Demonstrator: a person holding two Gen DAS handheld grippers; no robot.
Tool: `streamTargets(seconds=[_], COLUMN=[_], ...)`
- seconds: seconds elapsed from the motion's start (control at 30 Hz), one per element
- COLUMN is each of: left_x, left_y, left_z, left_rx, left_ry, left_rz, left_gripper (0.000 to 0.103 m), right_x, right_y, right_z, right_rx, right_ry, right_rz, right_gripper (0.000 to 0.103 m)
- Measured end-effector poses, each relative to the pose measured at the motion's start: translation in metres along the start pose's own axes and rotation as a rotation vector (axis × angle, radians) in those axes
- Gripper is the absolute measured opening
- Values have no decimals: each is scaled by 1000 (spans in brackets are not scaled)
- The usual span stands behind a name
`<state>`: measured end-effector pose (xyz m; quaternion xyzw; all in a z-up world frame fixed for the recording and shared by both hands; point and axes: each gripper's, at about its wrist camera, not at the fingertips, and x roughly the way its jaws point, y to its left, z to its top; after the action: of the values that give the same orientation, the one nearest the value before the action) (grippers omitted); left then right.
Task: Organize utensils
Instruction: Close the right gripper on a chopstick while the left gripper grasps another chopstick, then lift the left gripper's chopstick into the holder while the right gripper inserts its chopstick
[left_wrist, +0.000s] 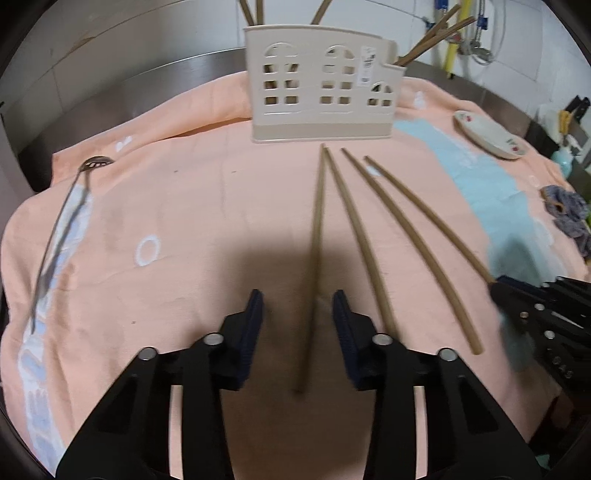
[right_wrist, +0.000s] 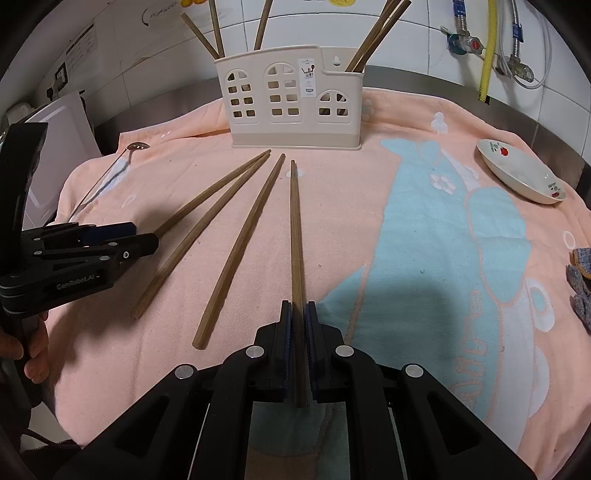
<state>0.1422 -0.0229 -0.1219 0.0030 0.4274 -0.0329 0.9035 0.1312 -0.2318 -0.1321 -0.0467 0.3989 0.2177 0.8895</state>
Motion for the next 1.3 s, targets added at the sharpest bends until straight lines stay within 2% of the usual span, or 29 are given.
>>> streamTargets(seconds=[0.2, 0.33, 0.67, 0.77, 0.9, 1.07, 1.3], left_x=[3, 7, 8, 7, 5, 0, -29], left_y=[-3, -1, -3, -5, -3, 0, 9], left_z=[2, 3, 2, 0, 0, 1, 14], left_rx=[5, 9, 41, 52, 38, 30, 21], left_ry=[4, 15, 1, -4, -3, -8, -79], left_rz=[-81, -98, -81, -64, -57, -70, -84], left_gripper=[23, 21, 21, 17, 8, 6, 5], right_x=[0, 1, 0, 0, -1, -4, -33], right_y=[0, 0, 2, 2, 1, 0, 3], right_z=[0, 1, -1, -2, -2, -3, 14], right_rx=[0, -2, -12, -11, -18, -8, -19], right_ry=[0, 0, -3, -4, -5, -11, -95], right_rz=[1, -1, -9, -11, -10, -6, 2], right_gripper=[8, 8, 9, 9, 8, 7, 7])
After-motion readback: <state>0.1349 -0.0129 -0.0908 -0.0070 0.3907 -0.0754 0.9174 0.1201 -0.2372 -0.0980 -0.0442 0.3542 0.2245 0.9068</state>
